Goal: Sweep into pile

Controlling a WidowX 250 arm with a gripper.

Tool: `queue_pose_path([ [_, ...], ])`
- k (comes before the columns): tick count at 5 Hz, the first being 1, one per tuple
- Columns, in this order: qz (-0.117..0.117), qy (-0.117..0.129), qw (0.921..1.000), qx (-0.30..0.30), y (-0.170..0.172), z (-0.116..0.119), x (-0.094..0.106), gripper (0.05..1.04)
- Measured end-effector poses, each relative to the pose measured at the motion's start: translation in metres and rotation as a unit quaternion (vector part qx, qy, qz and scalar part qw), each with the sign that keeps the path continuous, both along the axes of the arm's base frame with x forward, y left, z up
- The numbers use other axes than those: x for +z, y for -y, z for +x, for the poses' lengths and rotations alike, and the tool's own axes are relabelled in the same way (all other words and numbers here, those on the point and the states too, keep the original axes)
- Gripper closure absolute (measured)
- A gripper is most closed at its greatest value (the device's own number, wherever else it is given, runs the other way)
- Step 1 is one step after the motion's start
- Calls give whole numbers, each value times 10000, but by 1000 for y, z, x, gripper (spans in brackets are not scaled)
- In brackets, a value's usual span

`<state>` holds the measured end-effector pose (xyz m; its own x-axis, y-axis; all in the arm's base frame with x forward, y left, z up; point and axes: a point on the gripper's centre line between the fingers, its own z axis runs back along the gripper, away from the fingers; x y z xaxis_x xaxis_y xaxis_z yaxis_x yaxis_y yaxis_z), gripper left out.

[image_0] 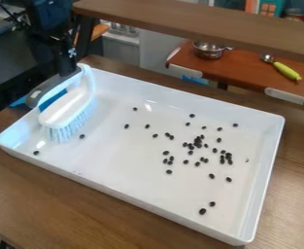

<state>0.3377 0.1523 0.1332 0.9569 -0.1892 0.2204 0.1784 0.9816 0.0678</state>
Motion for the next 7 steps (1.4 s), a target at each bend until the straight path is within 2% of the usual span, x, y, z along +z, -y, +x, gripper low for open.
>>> queue_pose_path([
  [1, -90, -181, 9998, 35, 0, 0, -14, 84],
  [2, -36, -384, 9992, 114, 2, -1, -20, 84],
  [3, 51, -487, 9987, 125, 5, 3, -27, 83],
  [4, 242, -507, 9983, 128, 4, 8, -29, 83],
  [5, 388, -693, 9967, 157, -3, 8, -43, 84],
  [6, 492, -814, 9954, 93, -6, 6, -48, 84],
  [7, 333, -748, 9966, -75, -1, 2, -54, 84],
])
